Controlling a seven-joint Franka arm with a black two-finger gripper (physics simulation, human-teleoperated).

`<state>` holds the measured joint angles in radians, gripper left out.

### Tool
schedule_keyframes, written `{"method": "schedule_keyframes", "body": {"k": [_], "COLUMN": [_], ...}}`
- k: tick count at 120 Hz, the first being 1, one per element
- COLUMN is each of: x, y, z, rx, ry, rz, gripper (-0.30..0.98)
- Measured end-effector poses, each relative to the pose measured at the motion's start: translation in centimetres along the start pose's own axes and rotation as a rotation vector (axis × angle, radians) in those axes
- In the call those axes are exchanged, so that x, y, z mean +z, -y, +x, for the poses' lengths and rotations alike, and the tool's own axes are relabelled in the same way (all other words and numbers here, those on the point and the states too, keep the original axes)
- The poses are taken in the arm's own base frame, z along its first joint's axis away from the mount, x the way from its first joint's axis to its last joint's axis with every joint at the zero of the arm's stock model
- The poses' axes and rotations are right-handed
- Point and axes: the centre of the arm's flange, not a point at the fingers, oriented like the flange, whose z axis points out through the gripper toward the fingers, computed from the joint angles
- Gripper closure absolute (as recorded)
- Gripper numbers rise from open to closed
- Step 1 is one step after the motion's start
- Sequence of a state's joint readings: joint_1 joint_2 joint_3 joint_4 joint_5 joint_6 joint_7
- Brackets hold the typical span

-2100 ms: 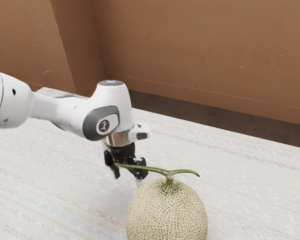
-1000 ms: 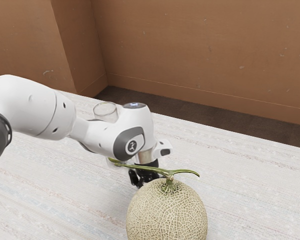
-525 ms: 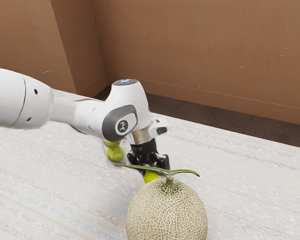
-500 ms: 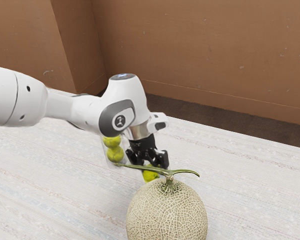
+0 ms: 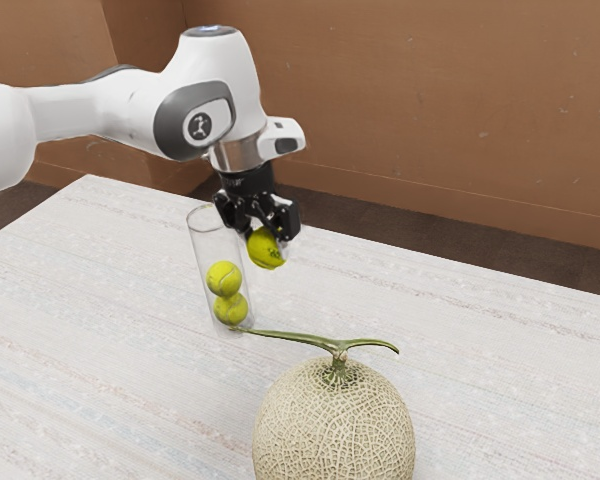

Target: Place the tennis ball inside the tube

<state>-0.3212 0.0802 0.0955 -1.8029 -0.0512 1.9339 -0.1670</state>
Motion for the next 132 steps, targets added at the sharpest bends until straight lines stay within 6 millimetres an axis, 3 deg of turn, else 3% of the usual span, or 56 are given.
{"method": "schedule_keyframes", "body": {"k": [16,28,52,72,93,109,132], "x": [-3.7,-4.9,-4.6,-4.6,-3.2,-3.7,-3.2], "y": [2.5,3.1,5.8,8.0,9.7,11.2,11.5], "z": [1.6,2.4,4.5,5.1,6.2,6.1,5.7], "rx": [0.002,0.017,0.010,0.003,-0.004,-0.015,-0.005], "ry": [-0.035,-0.041,-0.029,-0.026,-0.010,-0.012,0.024], "rz": [0.052,0.077,0.125,0.160,0.181,0.187,0.186], "gripper": [0.47,0.47,0.47,0.46,0.47,0.47,0.47]}}
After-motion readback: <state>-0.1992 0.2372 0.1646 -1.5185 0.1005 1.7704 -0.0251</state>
